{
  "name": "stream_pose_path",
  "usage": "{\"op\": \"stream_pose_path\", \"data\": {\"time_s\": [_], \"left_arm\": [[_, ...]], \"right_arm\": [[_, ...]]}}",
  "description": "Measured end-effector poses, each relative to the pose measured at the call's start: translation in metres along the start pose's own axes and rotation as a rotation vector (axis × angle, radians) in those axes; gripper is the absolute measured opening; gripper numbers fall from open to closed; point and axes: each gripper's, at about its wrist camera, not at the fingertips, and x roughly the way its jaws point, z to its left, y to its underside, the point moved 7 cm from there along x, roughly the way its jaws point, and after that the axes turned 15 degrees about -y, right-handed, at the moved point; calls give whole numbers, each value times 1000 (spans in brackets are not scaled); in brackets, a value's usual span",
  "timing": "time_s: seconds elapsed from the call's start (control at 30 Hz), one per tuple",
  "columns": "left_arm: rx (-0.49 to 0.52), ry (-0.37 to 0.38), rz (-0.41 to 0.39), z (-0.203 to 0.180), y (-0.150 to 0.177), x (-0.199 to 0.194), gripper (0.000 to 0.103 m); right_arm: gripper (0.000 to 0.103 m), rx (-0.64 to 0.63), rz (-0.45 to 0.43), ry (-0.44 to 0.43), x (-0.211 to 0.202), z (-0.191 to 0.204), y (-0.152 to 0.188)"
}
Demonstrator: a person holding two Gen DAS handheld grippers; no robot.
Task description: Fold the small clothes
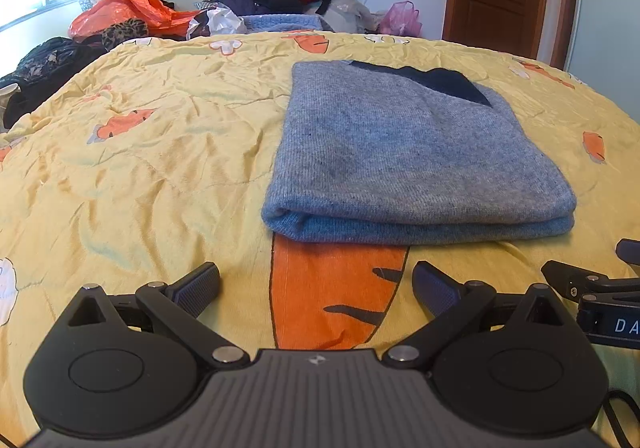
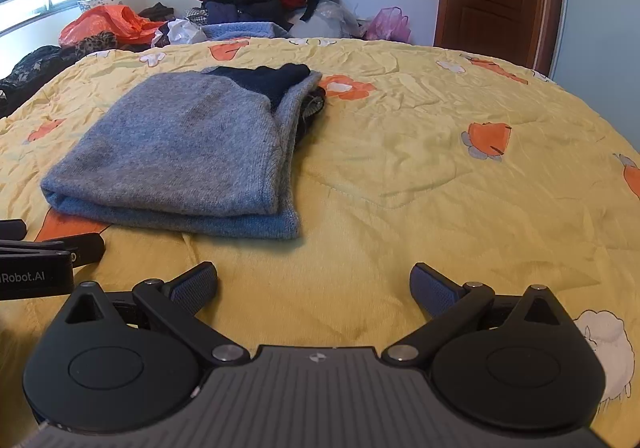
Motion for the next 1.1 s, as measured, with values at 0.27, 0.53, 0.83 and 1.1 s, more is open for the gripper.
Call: {"op": "stream_pose_path", "data": {"time_s": [0.27,0.53,0.83,1.1], "left_arm": [[-6,-14,4,-1,2,-1,103],[-4,-10,1,-1,2,-2,103],[-3,-9,1,-1,2,-2,103],[-2,-9,1,-1,2,-2,103]], "right_arm": [[103,0,-1,0,0,0,0],[103,0,-1,0,0,0,0],[103,0,-1,0,0,0,1],[103,0,-1,0,0,1,1]]}}
